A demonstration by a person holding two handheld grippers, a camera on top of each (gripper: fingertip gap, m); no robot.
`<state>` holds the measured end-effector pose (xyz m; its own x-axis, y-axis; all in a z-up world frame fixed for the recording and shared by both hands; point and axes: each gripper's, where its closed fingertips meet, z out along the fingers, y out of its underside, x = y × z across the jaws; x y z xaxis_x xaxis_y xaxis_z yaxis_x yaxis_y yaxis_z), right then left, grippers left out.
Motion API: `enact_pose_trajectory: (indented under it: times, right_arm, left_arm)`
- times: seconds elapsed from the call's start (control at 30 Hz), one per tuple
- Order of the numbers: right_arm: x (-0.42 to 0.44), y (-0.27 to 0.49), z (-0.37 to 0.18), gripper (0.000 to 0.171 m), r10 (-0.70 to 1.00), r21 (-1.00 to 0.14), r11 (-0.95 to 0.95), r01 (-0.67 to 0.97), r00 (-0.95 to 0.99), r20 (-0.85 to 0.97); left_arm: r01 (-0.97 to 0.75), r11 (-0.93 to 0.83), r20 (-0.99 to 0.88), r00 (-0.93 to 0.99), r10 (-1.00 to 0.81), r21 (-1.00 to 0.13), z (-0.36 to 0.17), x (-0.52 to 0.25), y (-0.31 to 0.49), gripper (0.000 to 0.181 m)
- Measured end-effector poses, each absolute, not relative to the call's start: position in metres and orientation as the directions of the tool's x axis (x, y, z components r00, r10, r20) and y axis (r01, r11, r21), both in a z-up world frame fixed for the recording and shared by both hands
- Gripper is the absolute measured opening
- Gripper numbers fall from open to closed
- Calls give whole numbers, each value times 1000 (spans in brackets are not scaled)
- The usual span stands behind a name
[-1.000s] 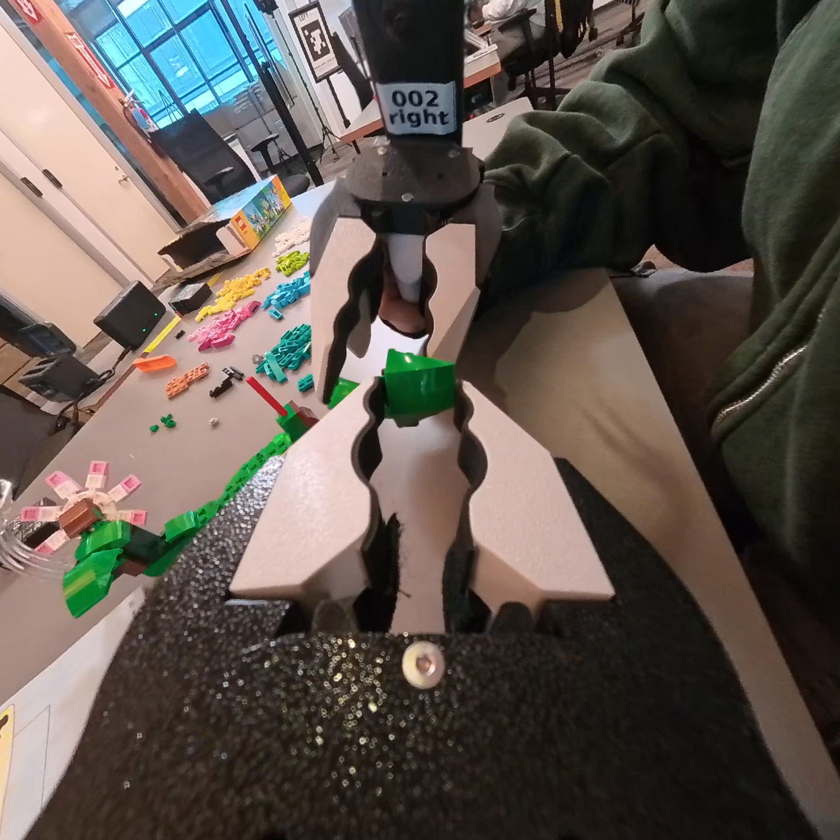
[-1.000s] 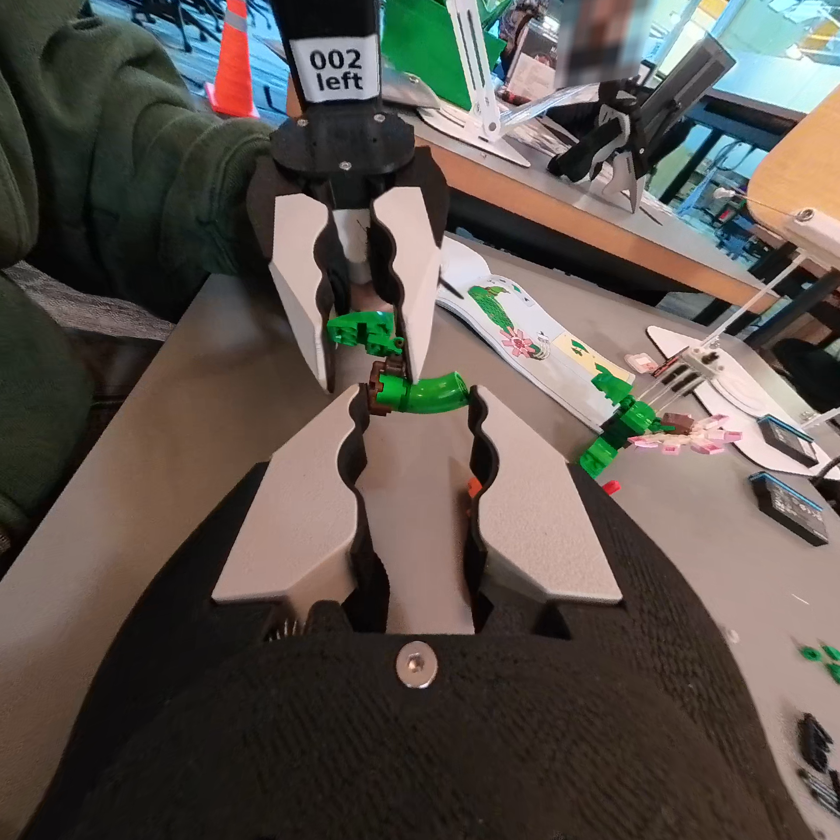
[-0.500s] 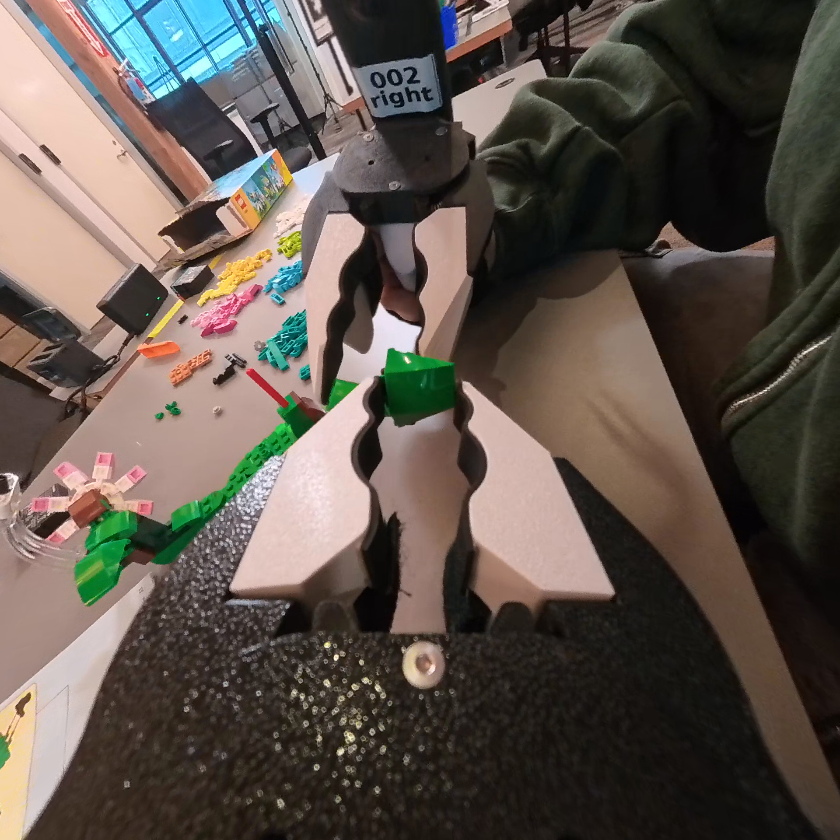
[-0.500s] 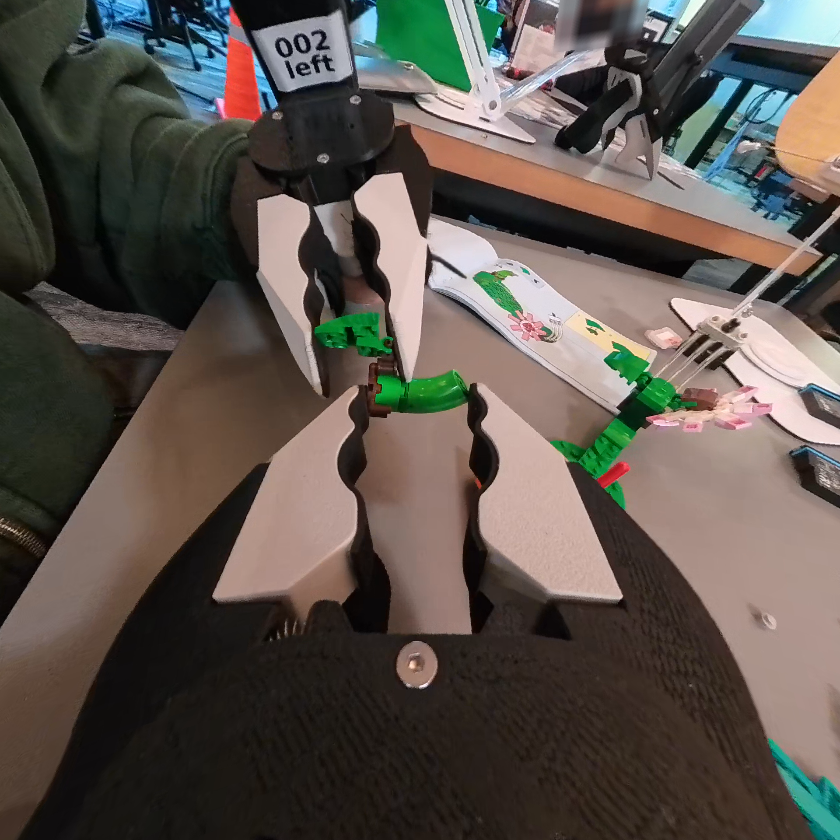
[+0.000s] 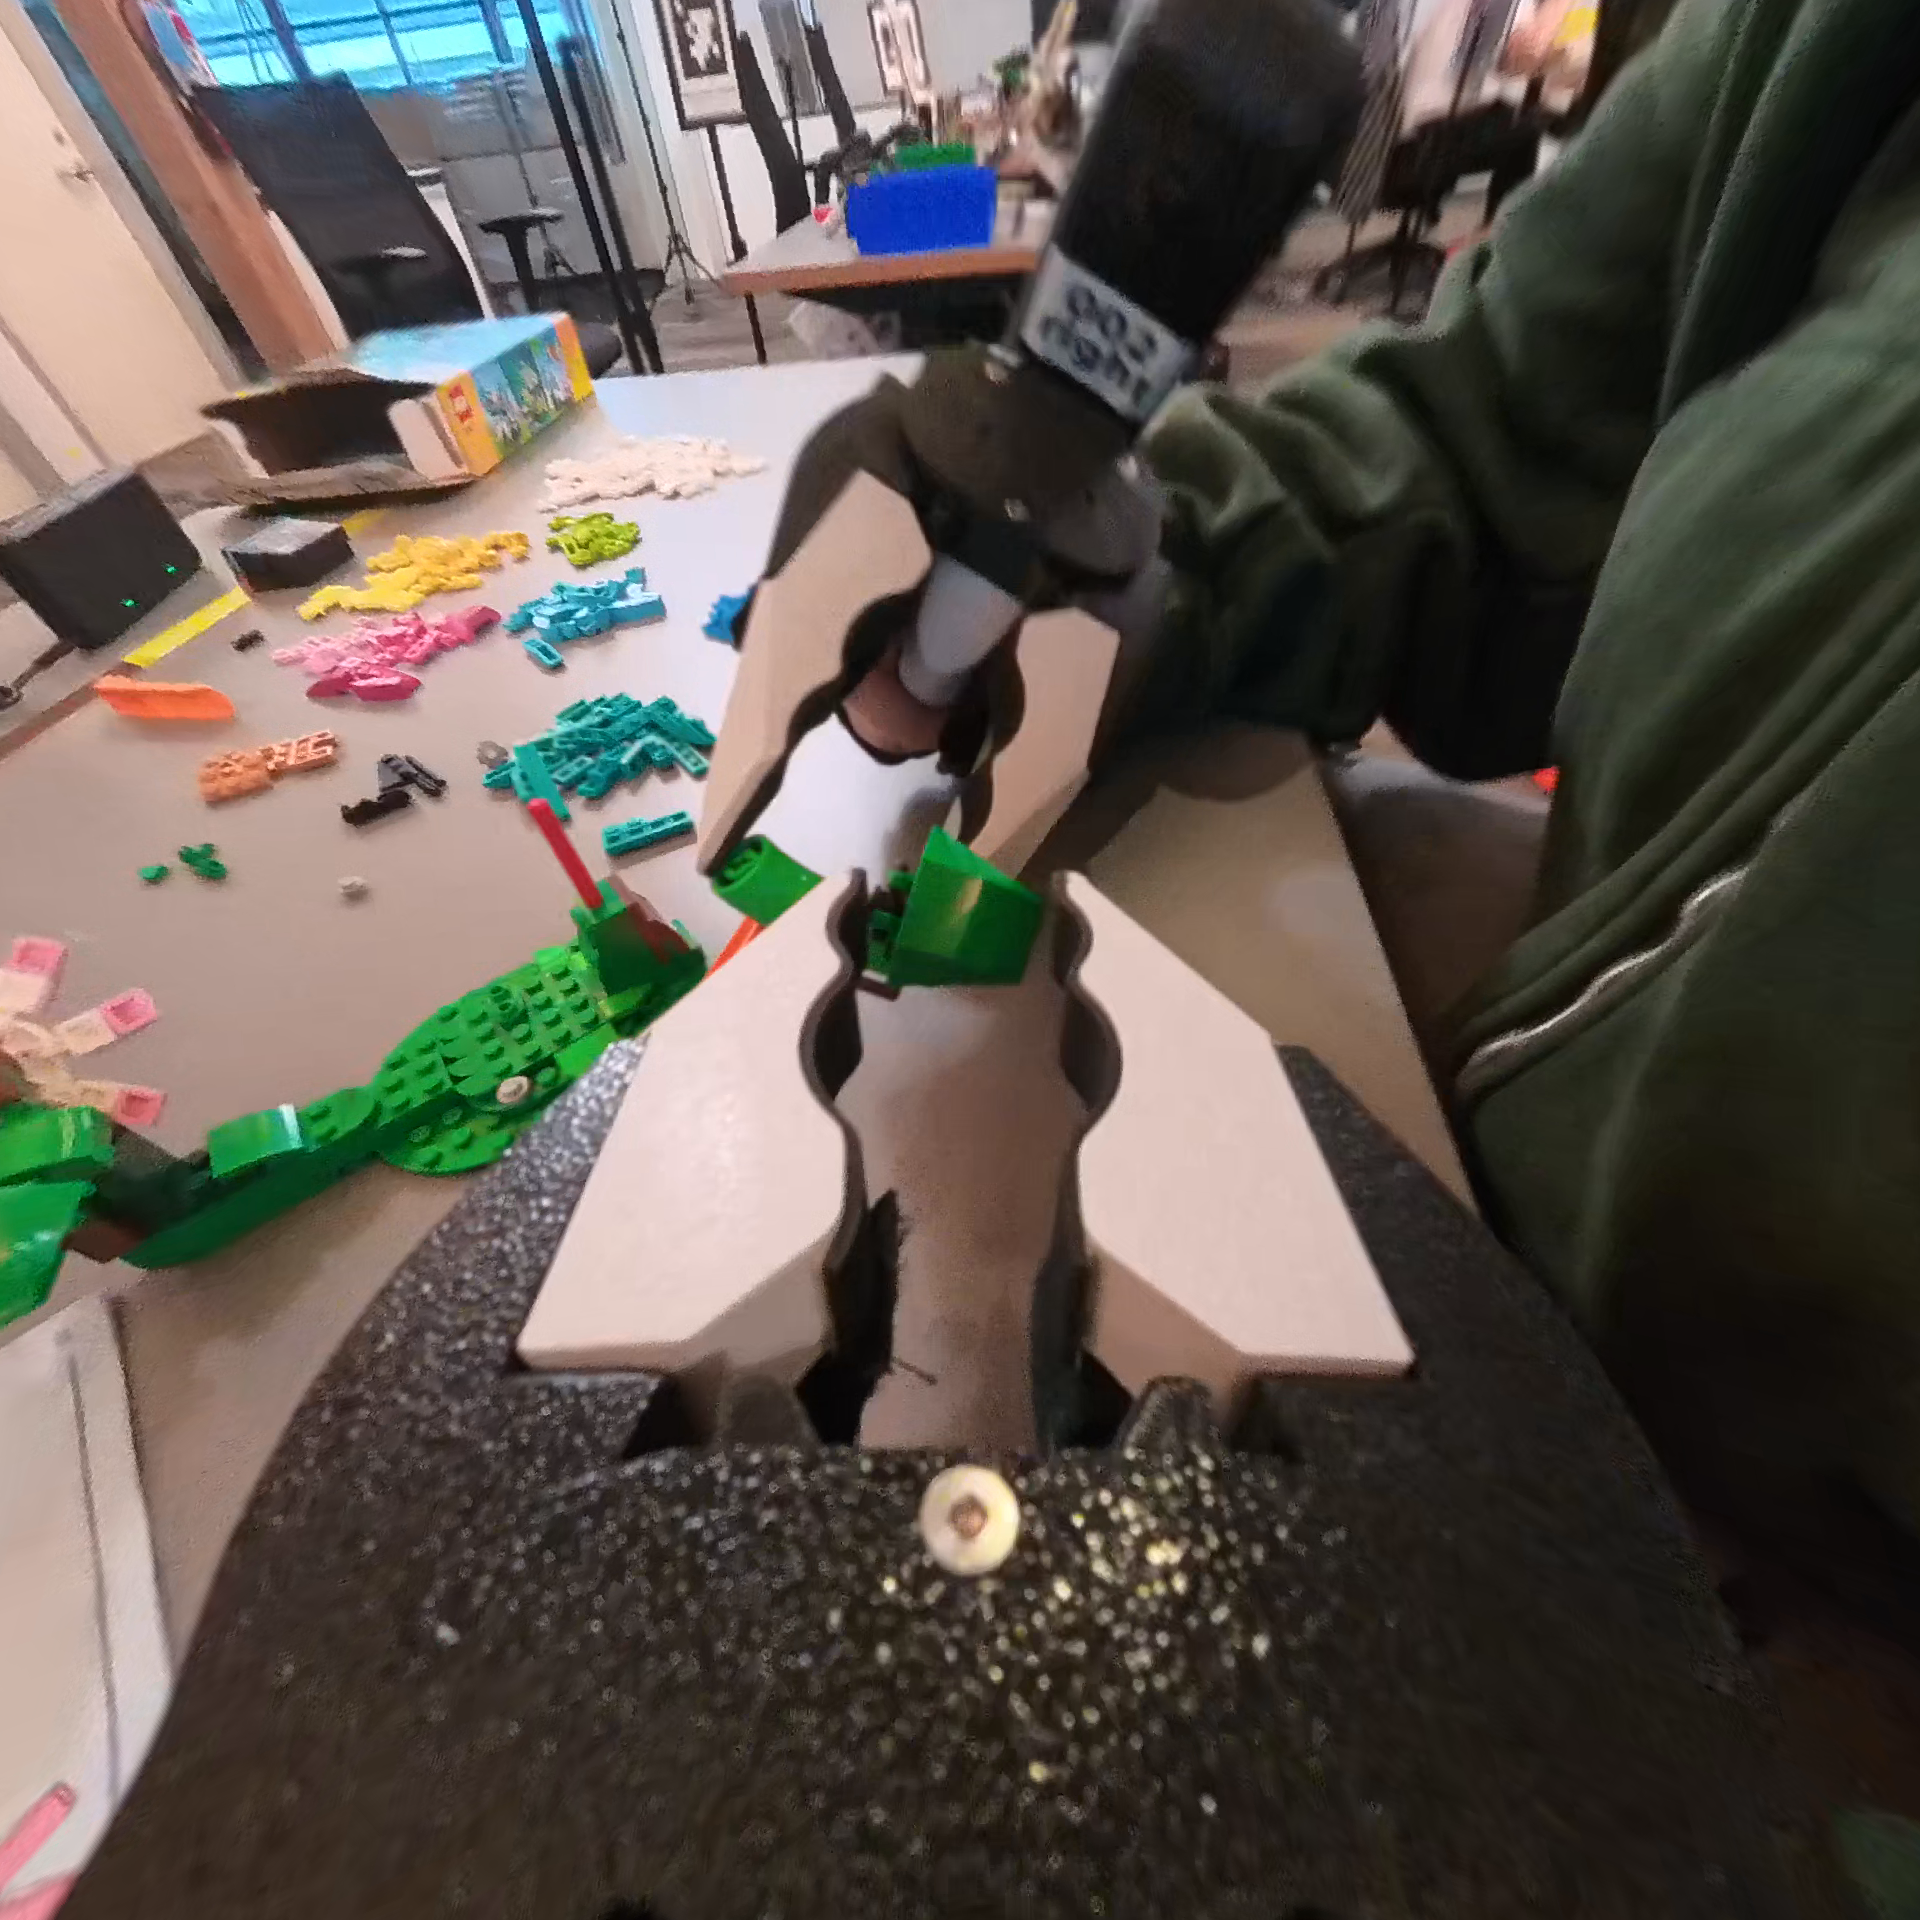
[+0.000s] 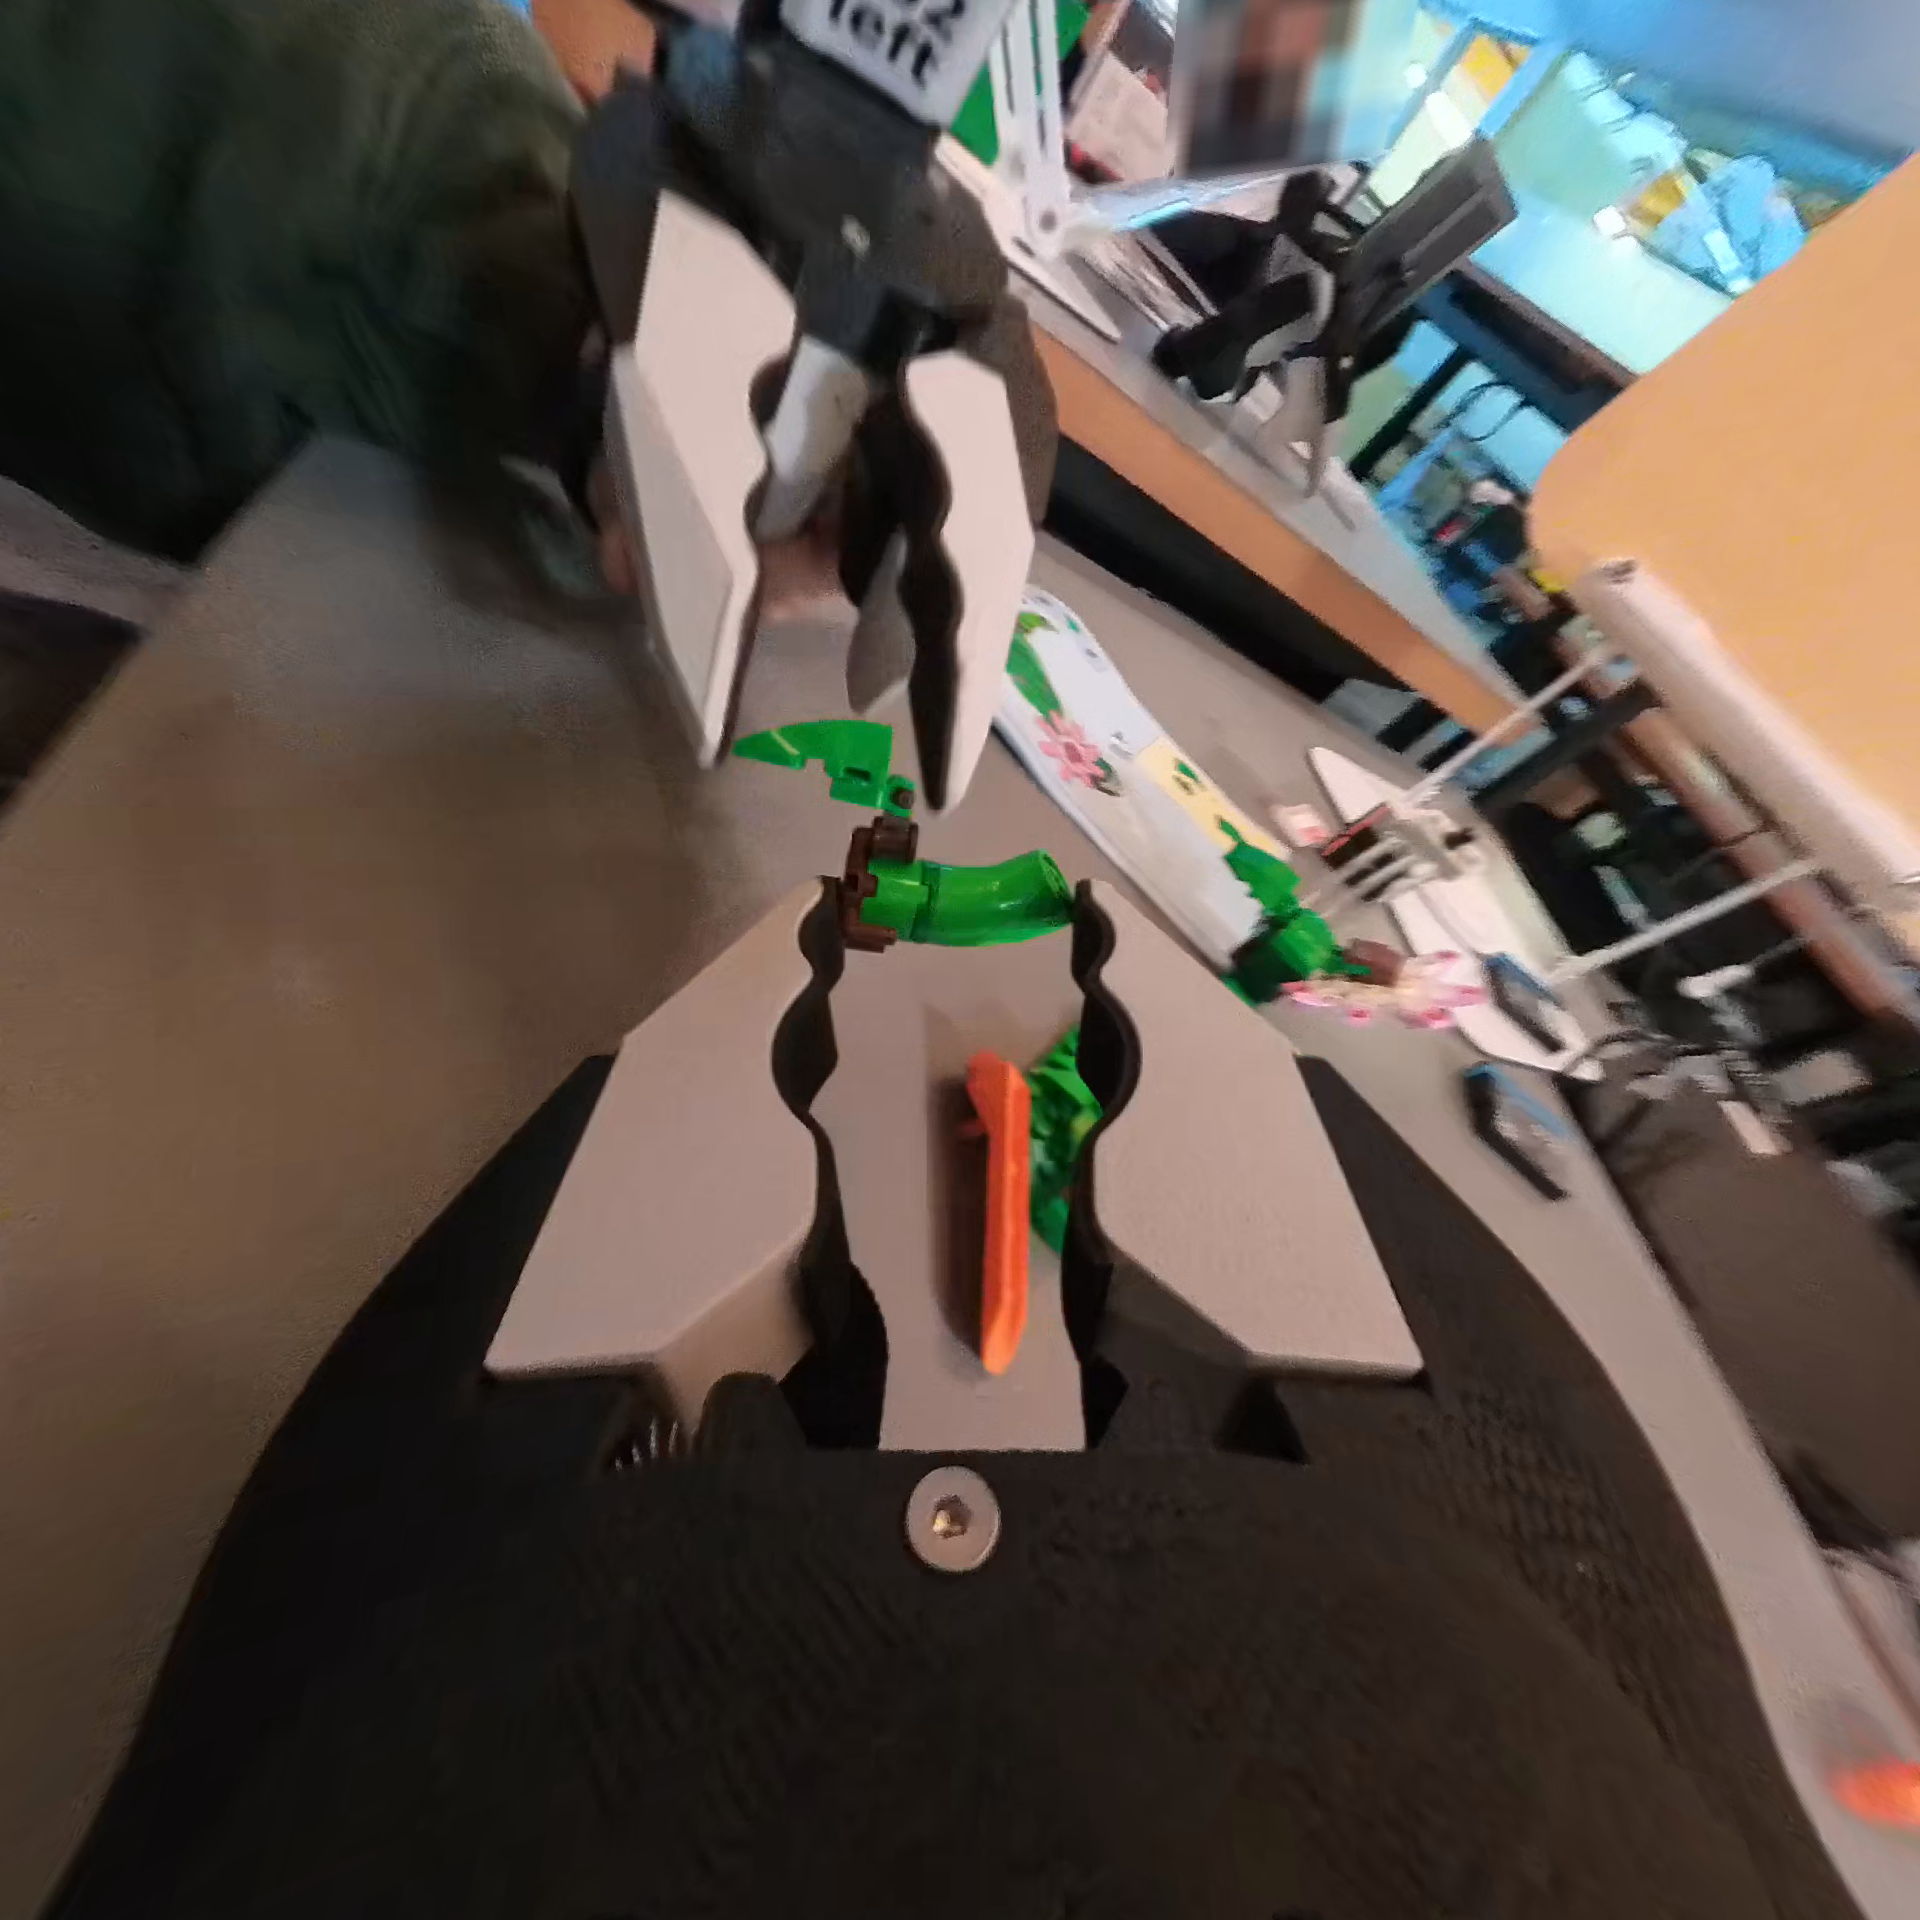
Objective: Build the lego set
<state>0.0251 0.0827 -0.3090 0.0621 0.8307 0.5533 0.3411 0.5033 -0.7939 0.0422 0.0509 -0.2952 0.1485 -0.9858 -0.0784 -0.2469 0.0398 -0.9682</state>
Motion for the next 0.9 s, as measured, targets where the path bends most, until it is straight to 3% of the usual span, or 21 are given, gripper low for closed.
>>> enact_pose_trajectory:
  times: [0.27, 0.5, 0.9]
  right_arm:
    - [28, 99, -301, 44, 607, -597, 670, 440, 138, 783]
    - [27, 103, -299, 44, 498, -500, 730, 466, 138, 856]
    - [21, 99, -311, 44, 433, -408, 771, 488, 67, 899]
  left_arm:
    - [-259, -158, 58, 357, -932, -953, -297, 34, 67, 58]
    - [-269, -292, 129, 494, -860, -918, -304, 39, 74, 36]
    - [-317, -354, 145, 531, -835, -880, -323, 31, 66, 29]
